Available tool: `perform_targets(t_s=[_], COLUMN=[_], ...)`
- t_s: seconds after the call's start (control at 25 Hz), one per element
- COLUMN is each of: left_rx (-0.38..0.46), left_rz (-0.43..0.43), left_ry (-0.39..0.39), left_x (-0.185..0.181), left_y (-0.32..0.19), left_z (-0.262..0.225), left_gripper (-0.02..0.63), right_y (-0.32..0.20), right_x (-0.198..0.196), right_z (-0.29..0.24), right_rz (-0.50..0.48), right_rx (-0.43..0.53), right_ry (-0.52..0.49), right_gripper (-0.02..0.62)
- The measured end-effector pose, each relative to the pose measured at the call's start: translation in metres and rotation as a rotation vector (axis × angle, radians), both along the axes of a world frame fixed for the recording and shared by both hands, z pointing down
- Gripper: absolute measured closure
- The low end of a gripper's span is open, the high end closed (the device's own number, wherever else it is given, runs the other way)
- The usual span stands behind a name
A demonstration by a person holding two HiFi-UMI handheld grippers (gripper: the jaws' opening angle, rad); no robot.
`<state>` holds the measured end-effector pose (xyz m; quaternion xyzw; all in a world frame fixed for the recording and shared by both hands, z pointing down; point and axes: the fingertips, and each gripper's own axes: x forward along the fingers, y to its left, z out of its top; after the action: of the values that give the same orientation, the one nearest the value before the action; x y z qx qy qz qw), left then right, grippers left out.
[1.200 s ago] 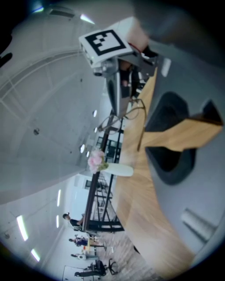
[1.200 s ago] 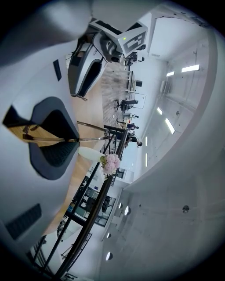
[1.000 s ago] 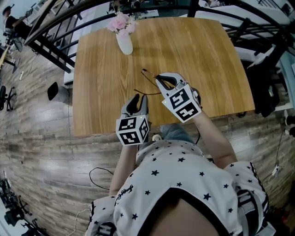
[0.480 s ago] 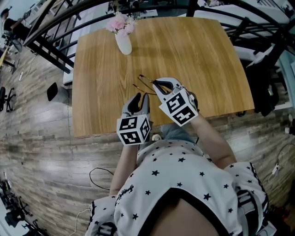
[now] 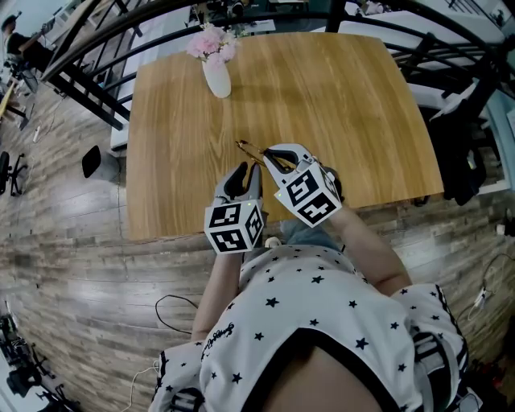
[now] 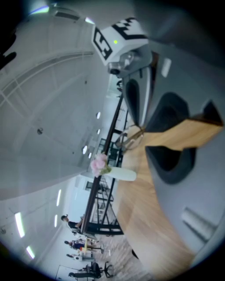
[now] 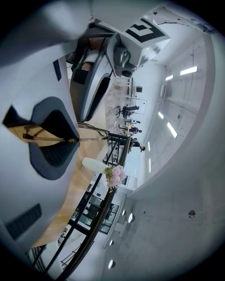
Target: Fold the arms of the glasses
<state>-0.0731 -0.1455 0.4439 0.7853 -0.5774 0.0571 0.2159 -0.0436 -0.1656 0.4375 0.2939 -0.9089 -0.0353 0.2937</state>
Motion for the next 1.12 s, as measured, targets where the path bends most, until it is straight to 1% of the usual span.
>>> perform_targets(t_s=[0.52,0.96,1.12], left_rx=[-0.019,-0.056,-0.072], left_rz=[-0.007,-0.016,-0.038], left_ry=[-0.004,0.006,0.011], left_x=[0.001,0.002,-0.002], left_y=[-0.006,-0.023,-0.031], left_z=[0.007,0.023,0.029], left_gripper=[0.518,0.518,0.554], right_y=[-0.007,-0.034,-0.046], right_x=[0.0,0.014,0.018], right_z=[0.009,0.034,0.046], right_rz=[-0.003,0.021,0.027], right_rx=[-0.012,-0.053,-0.075], right_ry=[0.004,0.052,0.071], right_gripper=[0.571,0.571,0.571])
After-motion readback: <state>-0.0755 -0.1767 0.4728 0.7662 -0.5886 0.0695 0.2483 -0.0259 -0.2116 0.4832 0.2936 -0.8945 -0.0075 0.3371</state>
